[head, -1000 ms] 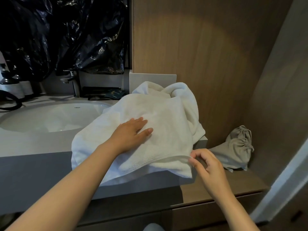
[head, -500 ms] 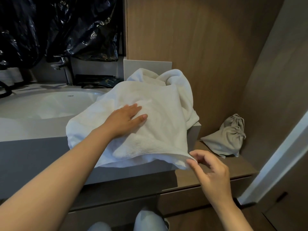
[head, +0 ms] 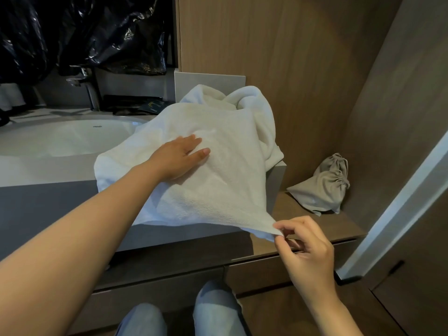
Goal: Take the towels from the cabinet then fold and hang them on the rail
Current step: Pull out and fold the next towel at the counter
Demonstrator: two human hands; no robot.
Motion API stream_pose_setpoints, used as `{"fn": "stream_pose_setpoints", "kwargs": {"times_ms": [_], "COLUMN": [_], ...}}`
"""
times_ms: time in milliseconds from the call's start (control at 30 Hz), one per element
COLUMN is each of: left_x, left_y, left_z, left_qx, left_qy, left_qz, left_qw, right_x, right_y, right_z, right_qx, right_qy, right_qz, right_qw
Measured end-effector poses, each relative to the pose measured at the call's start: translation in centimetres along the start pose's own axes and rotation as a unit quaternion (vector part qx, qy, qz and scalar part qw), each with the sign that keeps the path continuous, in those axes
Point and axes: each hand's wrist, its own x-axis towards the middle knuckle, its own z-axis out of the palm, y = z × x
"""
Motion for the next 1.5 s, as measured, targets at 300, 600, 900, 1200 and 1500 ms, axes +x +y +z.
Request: {"fn": "stream_pose_setpoints", "kwargs": {"times_ms": [300,600,900,1200,1500], "left_x": [-0.2,-6.7,-16.2,-16.1,-15.7], "left_y": [0.0,-0.6,-5.2,-9.2,-10.9], "left_z": [0.0,-0.4,2.4,5.7,7.4], "left_qx": [0.002,-0.105,-0.211,-0.369,-0.356], "left_qy": [0.003,0.19,0.337,0.309,0.248], "left_qz": [0.002,0.036,-0.099,-0.254,-0.213], "left_qw": [1.0,0.975,0.912,0.839,0.875], "right_x": [-1.7,-0.3,6.7,13.1,12.5], "right_y": [-1.3,-1.8,-5.2,-6.7,-5.3], "right_z": [-1.1,-0.3,8.0,14.4,15.5], "right_qx": [-0.062,-0.019,0.003,-0.114,-0.102], "right_qy": [-0.04,-0.091,-0.187,-0.272,-0.242], "right_qz": [-0.048,-0.033,-0.044,-0.08,-0.087], "right_qw": [0.996,0.995,0.981,0.952,0.961]}}
